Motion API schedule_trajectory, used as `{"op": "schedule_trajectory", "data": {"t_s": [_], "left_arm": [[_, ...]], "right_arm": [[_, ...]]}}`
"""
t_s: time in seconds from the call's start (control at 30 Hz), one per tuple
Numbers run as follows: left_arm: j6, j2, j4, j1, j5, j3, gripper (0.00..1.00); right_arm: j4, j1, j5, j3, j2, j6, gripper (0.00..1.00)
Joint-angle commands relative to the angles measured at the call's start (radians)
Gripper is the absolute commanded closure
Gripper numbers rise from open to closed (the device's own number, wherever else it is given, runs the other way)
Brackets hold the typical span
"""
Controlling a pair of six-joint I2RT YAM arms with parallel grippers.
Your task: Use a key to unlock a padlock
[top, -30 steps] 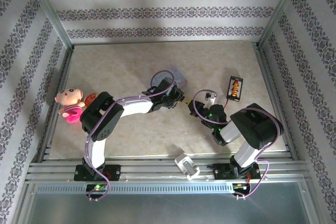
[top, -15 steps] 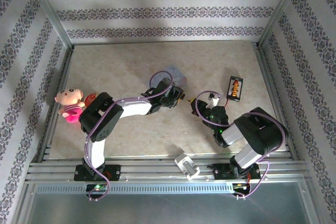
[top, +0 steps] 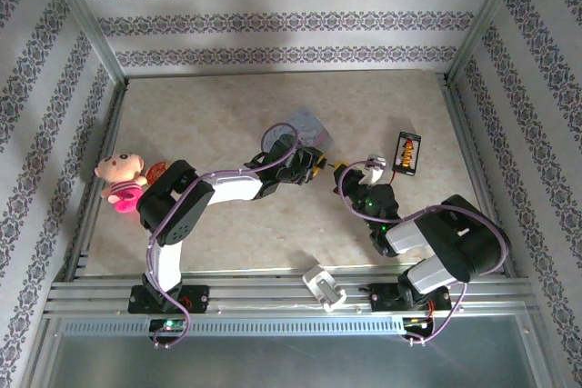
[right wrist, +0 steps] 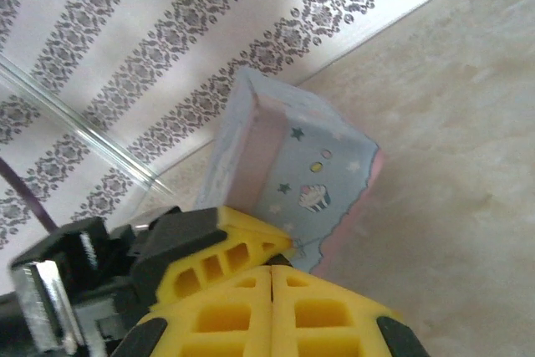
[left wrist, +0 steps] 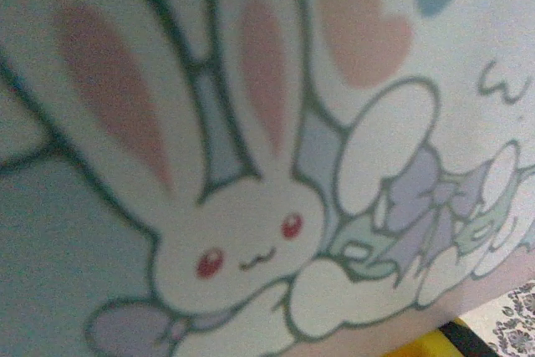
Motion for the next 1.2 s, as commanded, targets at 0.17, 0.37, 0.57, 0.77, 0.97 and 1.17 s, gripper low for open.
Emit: {"op": "schedule_trajectory", "data": {"t_s": [0.17,0.37,0.57,0.77,0.97,1.17], "left_arm": [[-0.133,0.034,0.006,0.003,0.082,-0.025,1.0],[-0.136,0.039,-0.001,0.004,0.077,-0.021,1.0],[-0.101,0.054,-0.08,0.015,0.049,0.0,0.98],[-0.073,0.067,-0.154,0.019,0.006,0.021,0.98],[-0.007,0.088,-0.272,0.023,-0.068,0.076,0.91],[0.07,0.111,-0.383,0.021,-0.142,0.109,0.91]], "right_arm": [[0.036,0.01,0.02,0.05,0.026,-0.047,1.0],[0.036,0.008,0.039,0.052,0.064,-0.037,1.0],[0.036,-0.015,0.047,0.055,0.101,-0.008,1.0],[0.036,-0.014,0.033,0.071,0.152,-0.014,1.0],[0.036,-0.042,0.035,0.076,0.208,0.036,1.0],[0.036,-0.086,-0.027,0.052,0.308,0.178,1.0]]}}
